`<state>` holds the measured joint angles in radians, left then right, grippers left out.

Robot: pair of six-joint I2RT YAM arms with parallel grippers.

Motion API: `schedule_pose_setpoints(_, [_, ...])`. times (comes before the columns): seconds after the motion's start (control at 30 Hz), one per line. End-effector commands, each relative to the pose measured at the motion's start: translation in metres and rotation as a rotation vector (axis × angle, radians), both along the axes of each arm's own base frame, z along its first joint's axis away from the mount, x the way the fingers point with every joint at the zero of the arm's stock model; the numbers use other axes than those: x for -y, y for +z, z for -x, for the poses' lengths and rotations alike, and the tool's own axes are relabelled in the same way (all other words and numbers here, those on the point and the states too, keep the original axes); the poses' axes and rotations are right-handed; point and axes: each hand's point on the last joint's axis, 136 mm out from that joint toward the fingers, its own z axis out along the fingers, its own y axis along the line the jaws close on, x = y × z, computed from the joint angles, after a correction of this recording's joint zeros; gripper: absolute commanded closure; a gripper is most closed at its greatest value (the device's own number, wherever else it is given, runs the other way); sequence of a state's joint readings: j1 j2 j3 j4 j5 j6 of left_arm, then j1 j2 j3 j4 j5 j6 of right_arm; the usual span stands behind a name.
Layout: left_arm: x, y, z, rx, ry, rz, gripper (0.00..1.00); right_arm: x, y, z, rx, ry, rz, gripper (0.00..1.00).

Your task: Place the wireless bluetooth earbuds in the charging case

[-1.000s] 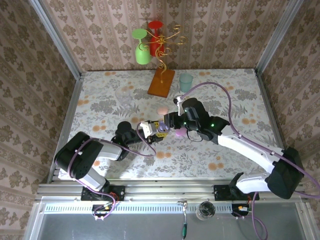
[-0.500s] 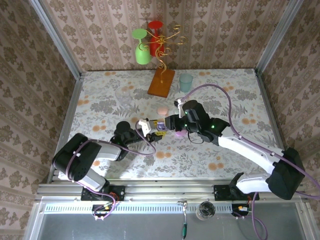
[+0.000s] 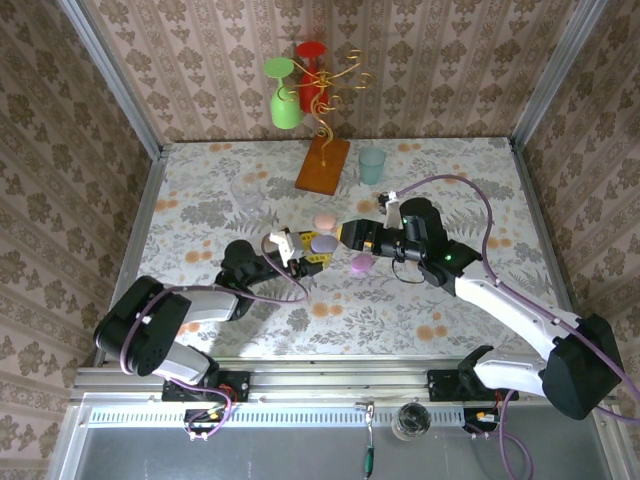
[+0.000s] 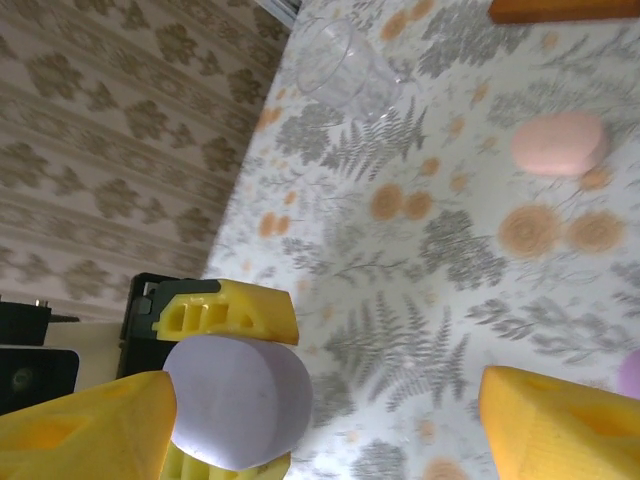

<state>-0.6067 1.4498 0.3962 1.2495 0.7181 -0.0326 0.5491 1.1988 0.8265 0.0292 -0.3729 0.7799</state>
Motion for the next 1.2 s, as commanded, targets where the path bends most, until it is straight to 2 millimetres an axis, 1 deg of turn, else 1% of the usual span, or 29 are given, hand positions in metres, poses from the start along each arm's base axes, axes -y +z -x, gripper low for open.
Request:
schedule_pose_setpoints(0.0, [0.0, 0.046, -0.003, 0.033, -0.005, 0.104, 0.65, -0.02, 0.019, 0.009, -0.06, 0.098, -0.2, 0.19])
schedule_pose_setpoints(0.1, [0.002, 0.054, -0.004, 0.049, -0.011, 0.116, 0.65, -0.031, 0.026, 0.013, -0.081, 0.161, -0.296, 0.21])
schedule_pose_setpoints(0.2, [0.004, 0.058, -0.005, 0.066, -0.018, 0.118, 0.65, -0.039, 0.032, 0.013, -0.101, 0.193, -0.38, 0.25])
schedule_pose_setpoints(0.33, [0.006, 0.06, -0.003, 0.084, -0.021, 0.117, 0.65, -0.041, 0.031, 0.012, -0.122, 0.196, -0.4, 0.3])
schedule_pose_setpoints(0.57, [0.009, 0.057, -0.006, 0.08, -0.021, 0.111, 0.65, -0.041, 0.03, 0.009, -0.141, 0.189, -0.433, 0.48])
schedule_pose_setpoints(0.67, [0.011, 0.054, -0.008, 0.069, -0.022, 0.106, 0.65, -0.041, 0.032, 0.008, -0.14, 0.189, -0.448, 0.59])
schedule_pose_setpoints(0.73, [0.011, 0.052, -0.009, 0.068, -0.021, 0.103, 0.65, -0.039, 0.032, 0.006, -0.136, 0.184, -0.452, 0.68])
schedule_pose_setpoints(0.8, [0.012, 0.051, -0.009, 0.068, -0.022, 0.101, 0.65, -0.038, 0.032, 0.004, -0.135, 0.176, -0.453, 0.74])
schedule_pose_setpoints(0.9, [0.011, 0.049, -0.01, 0.069, -0.014, 0.098, 0.64, -0.036, 0.03, 0.002, -0.136, 0.165, -0.45, 0.8])
schedule_pose_setpoints(1.0, [0.011, 0.048, -0.009, 0.077, -0.015, 0.094, 0.58, -0.033, 0.027, -0.002, -0.14, 0.148, -0.445, 0.83])
schedule_pose_setpoints(1.07, [0.011, 0.046, -0.009, 0.078, -0.015, 0.088, 0.5, -0.031, 0.025, -0.004, -0.137, 0.134, -0.439, 0.84])
schedule_pose_setpoints(1.13, [0.01, 0.043, -0.008, 0.084, -0.014, 0.08, 0.39, -0.025, 0.02, -0.007, -0.136, 0.104, -0.426, 0.84])
schedule_pose_setpoints(1.17, [0.009, 0.041, -0.009, 0.083, -0.007, 0.076, 0.36, -0.022, 0.017, -0.008, -0.136, 0.089, -0.415, 0.84])
